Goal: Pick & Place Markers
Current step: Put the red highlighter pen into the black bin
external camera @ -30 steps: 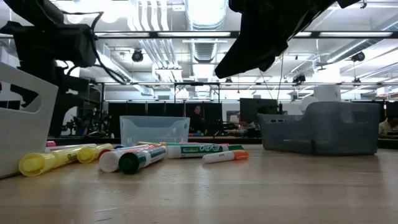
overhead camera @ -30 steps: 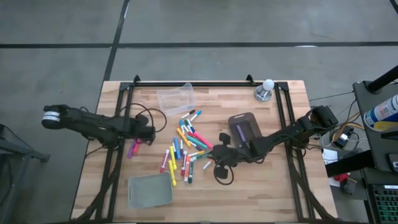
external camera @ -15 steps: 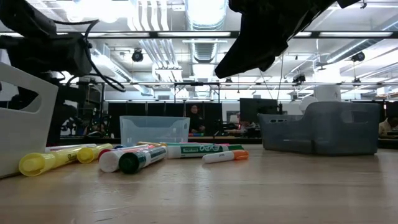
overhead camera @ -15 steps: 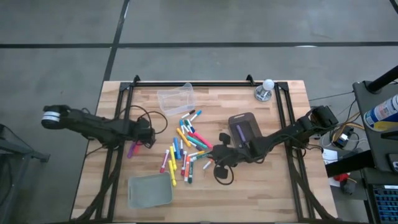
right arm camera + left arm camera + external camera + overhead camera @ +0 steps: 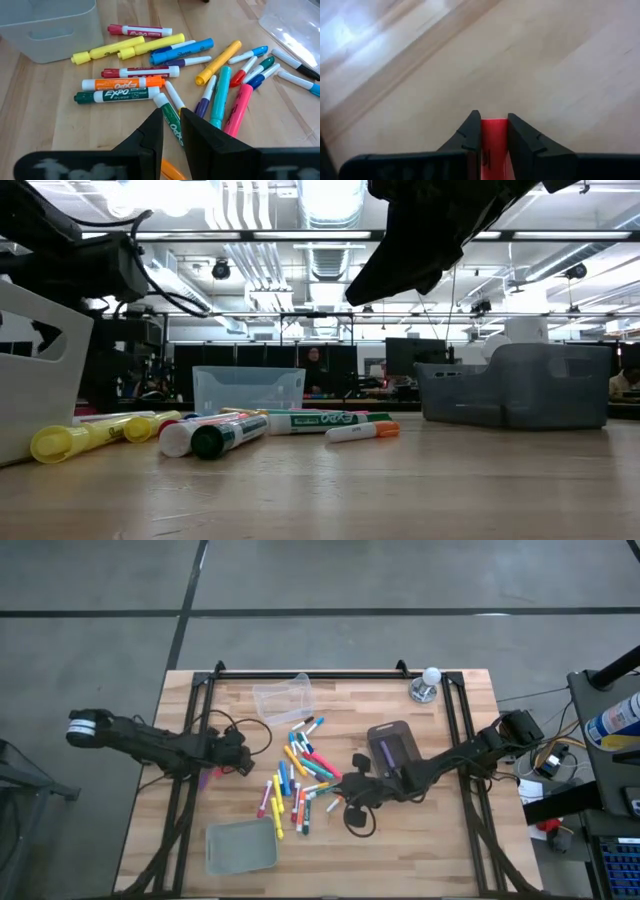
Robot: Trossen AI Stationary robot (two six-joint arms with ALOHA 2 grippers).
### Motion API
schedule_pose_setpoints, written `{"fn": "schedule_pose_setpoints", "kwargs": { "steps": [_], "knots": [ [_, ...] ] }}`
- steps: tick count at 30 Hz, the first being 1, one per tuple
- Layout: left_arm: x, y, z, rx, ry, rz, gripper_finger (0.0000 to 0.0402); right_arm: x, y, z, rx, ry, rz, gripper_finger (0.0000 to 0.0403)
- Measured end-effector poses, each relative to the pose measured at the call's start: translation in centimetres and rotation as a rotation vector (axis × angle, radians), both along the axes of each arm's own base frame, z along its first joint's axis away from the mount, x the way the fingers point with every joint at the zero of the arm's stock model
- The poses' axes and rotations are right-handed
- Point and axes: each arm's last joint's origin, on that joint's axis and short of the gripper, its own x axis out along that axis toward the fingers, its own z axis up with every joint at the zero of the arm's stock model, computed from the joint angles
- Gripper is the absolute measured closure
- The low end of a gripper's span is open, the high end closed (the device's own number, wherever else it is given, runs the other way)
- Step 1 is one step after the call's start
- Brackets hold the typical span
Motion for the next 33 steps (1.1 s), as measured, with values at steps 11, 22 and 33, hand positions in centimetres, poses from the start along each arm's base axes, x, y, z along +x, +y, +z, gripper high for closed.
{"fn": "schedule_pose_setpoints", "kwargs": {
  "steps": [11, 22, 33],
  "knots": [
    [3.3, -0.3, 1.6, 0.100, -0.294, -0.189, 0.0346, 0.0, 0.0, 0.0, 0.001, 0.000, -0.001, 0.0345],
    [6.2, -1.1, 5.1, 0.036, -0.753, -0.360, 0.0345, 0.0, 0.0, 0.0, 0.003, -0.002, -0.002, 0.0346],
    [7.1, -2.1, 8.4, 0.052, -1.097, -0.575, 0.0344, 0.5, 0.1, 0.6, 0.025, -0.081, -0.010, 0.0346]
  ]
}}
